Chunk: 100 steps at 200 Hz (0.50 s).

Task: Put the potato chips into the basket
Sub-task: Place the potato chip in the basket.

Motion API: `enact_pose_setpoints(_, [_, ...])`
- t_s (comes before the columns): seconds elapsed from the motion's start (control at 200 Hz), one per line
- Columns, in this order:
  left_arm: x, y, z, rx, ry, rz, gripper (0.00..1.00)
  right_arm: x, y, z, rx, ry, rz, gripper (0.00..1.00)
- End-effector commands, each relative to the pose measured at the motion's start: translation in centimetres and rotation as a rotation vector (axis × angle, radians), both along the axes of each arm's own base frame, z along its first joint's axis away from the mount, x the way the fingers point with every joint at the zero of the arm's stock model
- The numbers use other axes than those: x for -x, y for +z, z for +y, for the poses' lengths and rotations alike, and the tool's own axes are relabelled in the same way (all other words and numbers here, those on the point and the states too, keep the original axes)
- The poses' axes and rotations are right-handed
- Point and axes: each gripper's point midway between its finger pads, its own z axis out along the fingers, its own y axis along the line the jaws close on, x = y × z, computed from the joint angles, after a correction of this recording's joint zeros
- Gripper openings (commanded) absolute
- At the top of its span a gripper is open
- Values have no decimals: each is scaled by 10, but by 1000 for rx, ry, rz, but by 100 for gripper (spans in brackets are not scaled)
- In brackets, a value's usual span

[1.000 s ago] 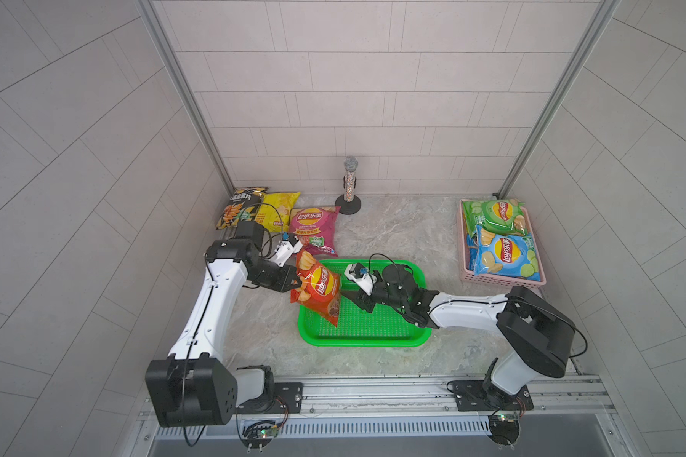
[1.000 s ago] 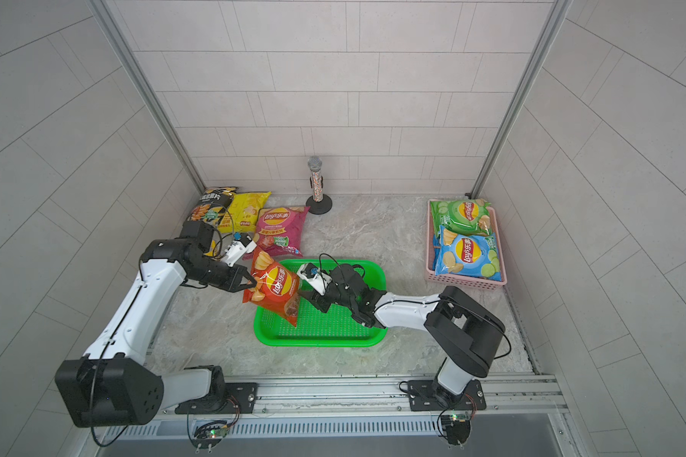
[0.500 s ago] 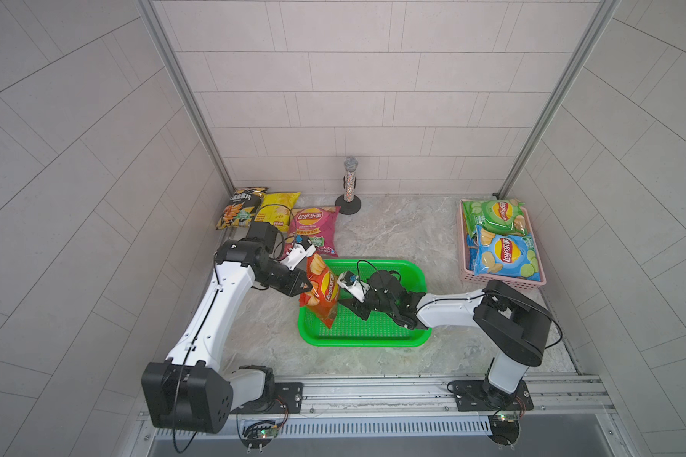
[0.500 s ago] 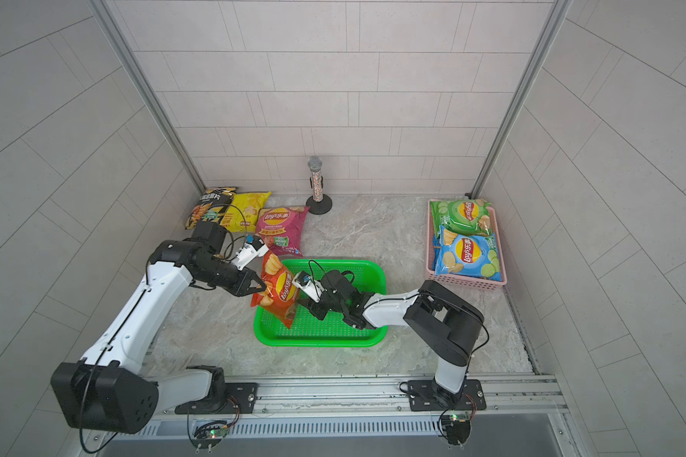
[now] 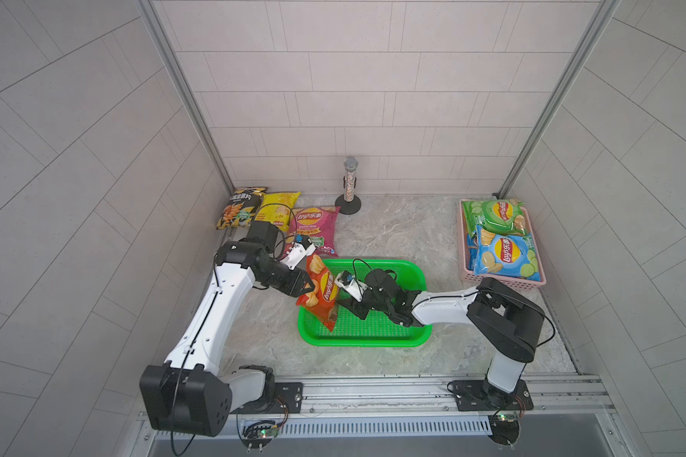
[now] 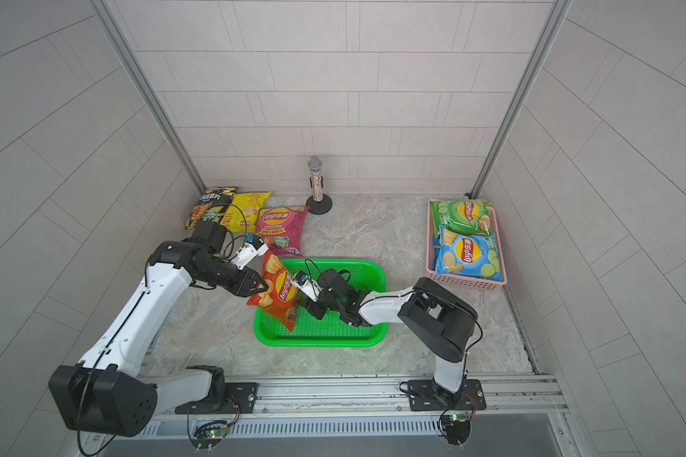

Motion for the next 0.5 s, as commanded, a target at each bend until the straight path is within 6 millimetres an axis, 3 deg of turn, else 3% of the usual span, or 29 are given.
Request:
enact_pose_setpoints(0.0, [-5,18,3,-21,3,-75,48,-1,5,-1,14,-16,-12,49])
enact_pose_setpoints(0.075, [-9,29,6,-35,19,-112,60,-3,12,-5,21,-31,-27,51])
enact_pose_setpoints(0.145, [-13,38,9,-50,38,-140,66,-4,19,-9,29,-45,-47,53])
enact_pose_setpoints(0.495, [-42,75,40,-137,217,-264,79,-13,62,-30,-8,-138,-97,57])
